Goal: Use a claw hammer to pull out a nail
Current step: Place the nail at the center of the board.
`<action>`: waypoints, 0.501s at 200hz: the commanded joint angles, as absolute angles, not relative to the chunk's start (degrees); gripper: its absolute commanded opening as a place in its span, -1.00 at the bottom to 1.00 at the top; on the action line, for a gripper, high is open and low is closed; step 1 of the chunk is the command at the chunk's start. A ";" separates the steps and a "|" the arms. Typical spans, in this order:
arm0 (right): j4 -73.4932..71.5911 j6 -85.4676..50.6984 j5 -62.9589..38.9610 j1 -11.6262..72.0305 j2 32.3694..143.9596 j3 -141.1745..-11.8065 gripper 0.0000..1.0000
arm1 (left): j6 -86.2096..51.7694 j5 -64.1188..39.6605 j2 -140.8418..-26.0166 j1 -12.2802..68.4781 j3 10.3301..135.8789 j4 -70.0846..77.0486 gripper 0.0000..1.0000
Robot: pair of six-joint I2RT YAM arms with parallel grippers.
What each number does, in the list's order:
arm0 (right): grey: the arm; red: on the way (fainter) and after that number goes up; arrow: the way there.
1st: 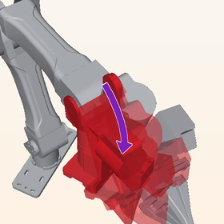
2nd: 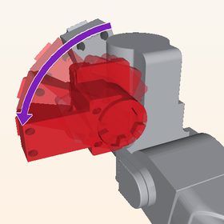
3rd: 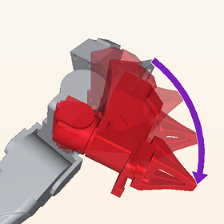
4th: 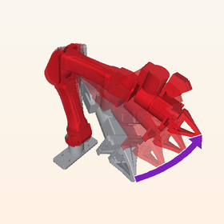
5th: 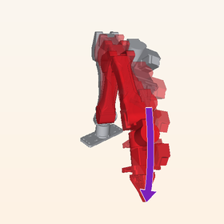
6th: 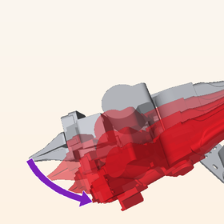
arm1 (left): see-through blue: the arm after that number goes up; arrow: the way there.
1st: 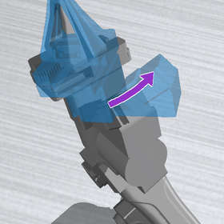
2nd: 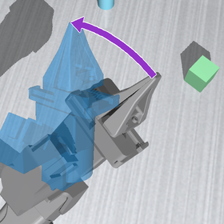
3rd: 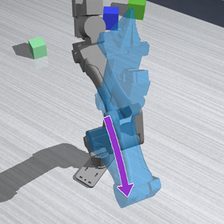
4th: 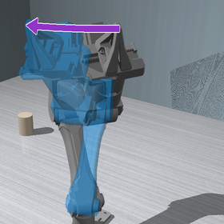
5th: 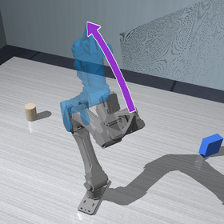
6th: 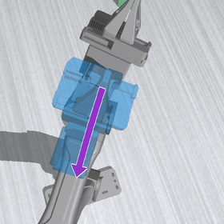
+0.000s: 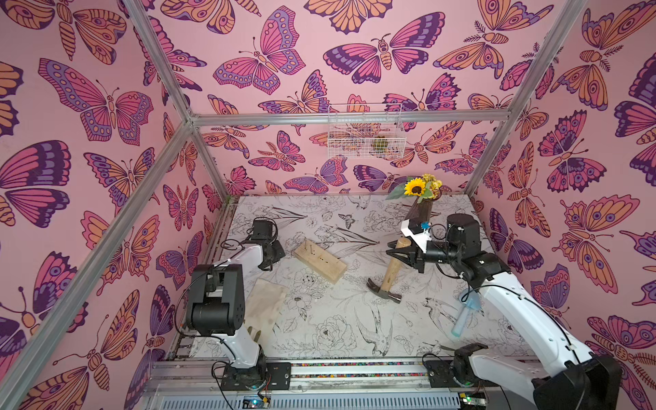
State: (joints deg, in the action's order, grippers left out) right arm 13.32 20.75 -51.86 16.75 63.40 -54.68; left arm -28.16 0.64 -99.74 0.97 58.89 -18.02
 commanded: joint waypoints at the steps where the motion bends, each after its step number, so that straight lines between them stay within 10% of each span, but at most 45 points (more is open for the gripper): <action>1: 8.54 19.86 -53.18 17.22 60.91 -55.54 -1.00 | -29.83 2.75 -102.58 0.44 61.89 -25.03 -0.93; 100: 8.30 19.43 -52.73 17.29 60.53 -55.37 -1.00 | -28.82 -2.11 -102.66 0.35 66.30 -28.72 -0.34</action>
State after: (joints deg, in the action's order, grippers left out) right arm 13.26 20.75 -51.40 16.75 62.87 -54.37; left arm -29.23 0.69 -105.67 0.75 65.32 -26.98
